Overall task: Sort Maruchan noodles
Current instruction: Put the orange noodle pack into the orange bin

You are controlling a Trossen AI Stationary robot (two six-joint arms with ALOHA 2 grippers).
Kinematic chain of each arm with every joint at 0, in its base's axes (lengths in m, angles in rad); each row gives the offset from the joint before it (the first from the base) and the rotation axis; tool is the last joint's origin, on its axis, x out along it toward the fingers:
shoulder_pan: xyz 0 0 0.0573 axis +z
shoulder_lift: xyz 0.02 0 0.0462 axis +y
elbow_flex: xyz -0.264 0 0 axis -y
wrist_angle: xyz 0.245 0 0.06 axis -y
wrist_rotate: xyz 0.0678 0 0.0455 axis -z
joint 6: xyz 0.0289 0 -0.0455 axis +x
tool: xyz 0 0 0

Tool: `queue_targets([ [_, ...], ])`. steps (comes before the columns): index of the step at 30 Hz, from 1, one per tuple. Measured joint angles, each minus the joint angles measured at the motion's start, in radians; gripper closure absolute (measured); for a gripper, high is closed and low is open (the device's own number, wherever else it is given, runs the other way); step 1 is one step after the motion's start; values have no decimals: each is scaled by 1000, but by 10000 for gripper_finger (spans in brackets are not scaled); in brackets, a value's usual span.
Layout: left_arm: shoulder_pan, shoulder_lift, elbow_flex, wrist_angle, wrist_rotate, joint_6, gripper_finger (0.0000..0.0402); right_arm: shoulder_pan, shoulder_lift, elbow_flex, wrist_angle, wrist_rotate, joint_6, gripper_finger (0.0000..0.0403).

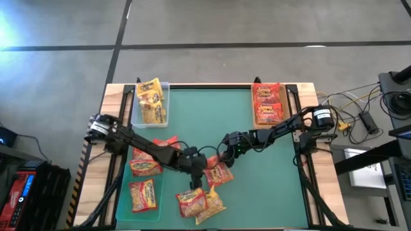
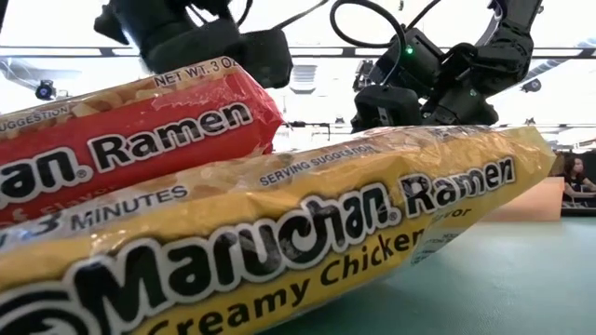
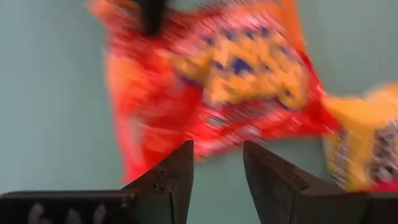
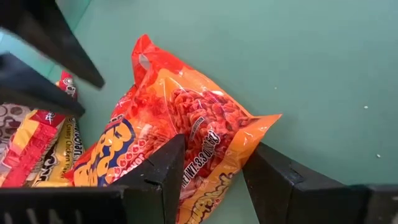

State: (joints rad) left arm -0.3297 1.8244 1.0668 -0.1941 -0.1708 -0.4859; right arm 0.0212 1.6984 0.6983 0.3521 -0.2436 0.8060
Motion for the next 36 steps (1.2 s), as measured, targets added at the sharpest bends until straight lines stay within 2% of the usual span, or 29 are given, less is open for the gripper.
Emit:
queue_targets([
  [8, 25, 75, 0, 76, -3, 7, 280, 5, -1, 1, 0, -1, -13, 261],
  [14, 58, 131, 5, 115, -11, 6, 296, 16, -1, 0, 19, -17, -5, 261],
  [17, 70, 145, 5, 122, -45, 6, 307, 22, -1, -1, 45, -52, 2, 252],
  [25, 76, 151, 3, 134, -52, 31, 325, 33, -1, 0, 58, -143, 63, 211],
  [29, 76, 151, 2, 144, -56, 32, 325, 33, 1, 1, 60, -142, 87, 197],
  [36, 77, 153, -1, 177, -63, 58, 325, 33, 15, 1, 100, -115, 118, 195],
])
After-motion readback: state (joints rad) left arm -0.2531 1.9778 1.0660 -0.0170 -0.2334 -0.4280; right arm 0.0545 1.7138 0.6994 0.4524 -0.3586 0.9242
